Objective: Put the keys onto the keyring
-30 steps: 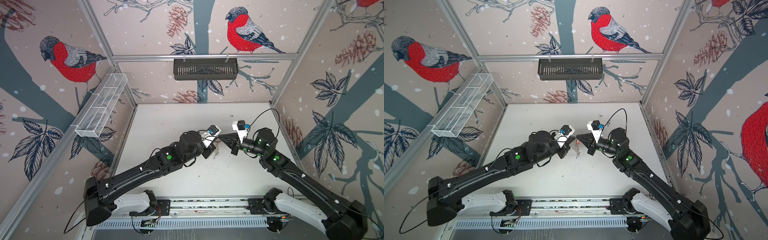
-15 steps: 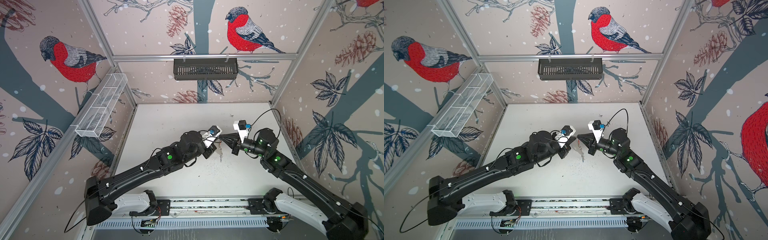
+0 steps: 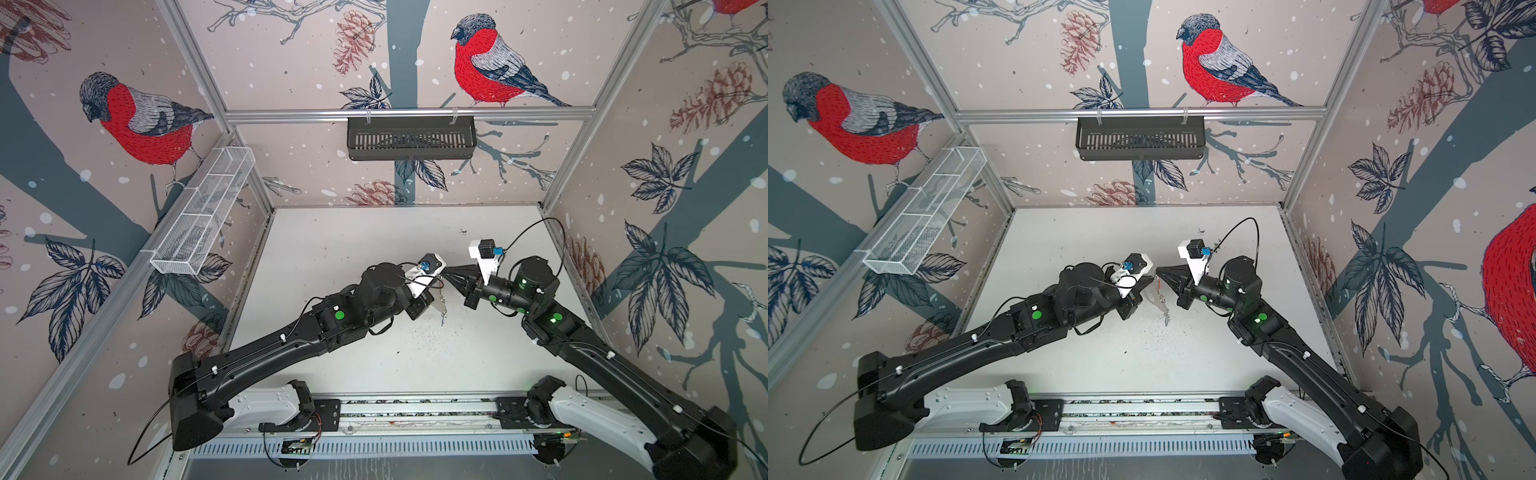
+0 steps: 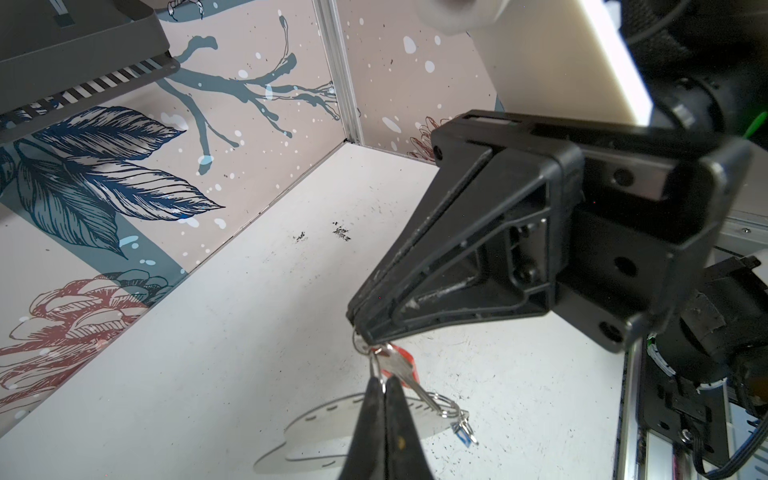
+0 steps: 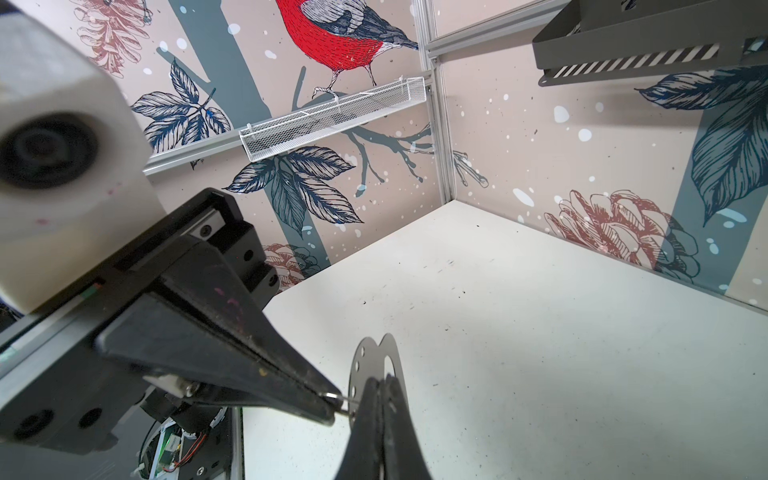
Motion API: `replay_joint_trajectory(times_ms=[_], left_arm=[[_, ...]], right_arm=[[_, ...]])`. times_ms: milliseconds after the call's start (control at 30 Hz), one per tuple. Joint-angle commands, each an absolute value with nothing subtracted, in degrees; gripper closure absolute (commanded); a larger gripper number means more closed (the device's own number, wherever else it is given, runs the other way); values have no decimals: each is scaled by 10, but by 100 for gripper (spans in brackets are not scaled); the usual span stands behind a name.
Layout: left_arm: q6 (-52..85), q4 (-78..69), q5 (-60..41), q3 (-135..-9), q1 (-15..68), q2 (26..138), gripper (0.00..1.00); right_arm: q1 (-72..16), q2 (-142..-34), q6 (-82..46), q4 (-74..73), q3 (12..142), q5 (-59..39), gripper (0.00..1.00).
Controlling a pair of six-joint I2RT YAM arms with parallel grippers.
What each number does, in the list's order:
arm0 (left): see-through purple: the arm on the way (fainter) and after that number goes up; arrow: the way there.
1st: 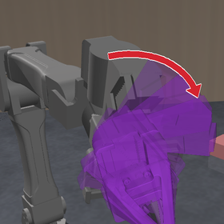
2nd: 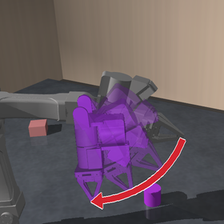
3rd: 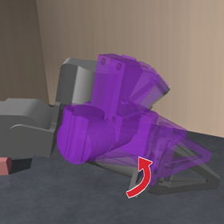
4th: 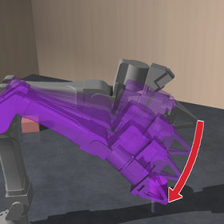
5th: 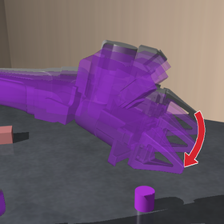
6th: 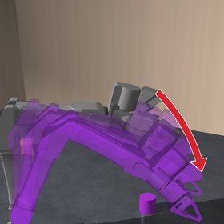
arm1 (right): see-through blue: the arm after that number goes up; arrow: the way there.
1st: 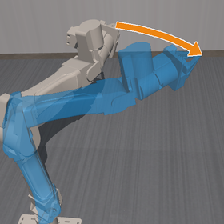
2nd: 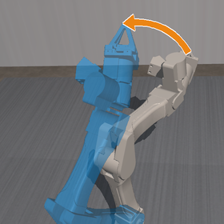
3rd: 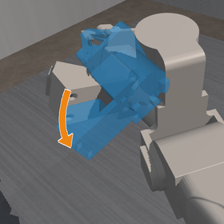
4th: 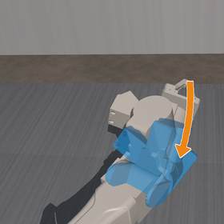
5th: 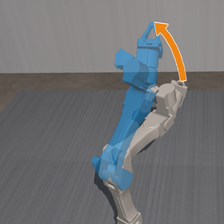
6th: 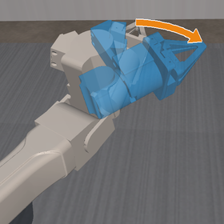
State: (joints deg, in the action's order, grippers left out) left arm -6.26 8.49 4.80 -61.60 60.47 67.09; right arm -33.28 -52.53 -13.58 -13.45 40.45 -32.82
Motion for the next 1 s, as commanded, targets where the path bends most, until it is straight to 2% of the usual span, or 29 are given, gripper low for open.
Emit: replay_joint_trajectory(times_ms=[0, 467, 967], left_arm=[[-67, 64, 16, -609, 610, 659, 100], [-64, -1, 84, -575, 610, 622, 100], [-73, -46, 100, -550, 610, 613, 100]], right_arm=[[-330, -529, -138, -146, 407, -280, 100], [-335, -532, -129, -113, 406, -317, 100], [-341, -552, -120, -95, 416, -346, 100]])
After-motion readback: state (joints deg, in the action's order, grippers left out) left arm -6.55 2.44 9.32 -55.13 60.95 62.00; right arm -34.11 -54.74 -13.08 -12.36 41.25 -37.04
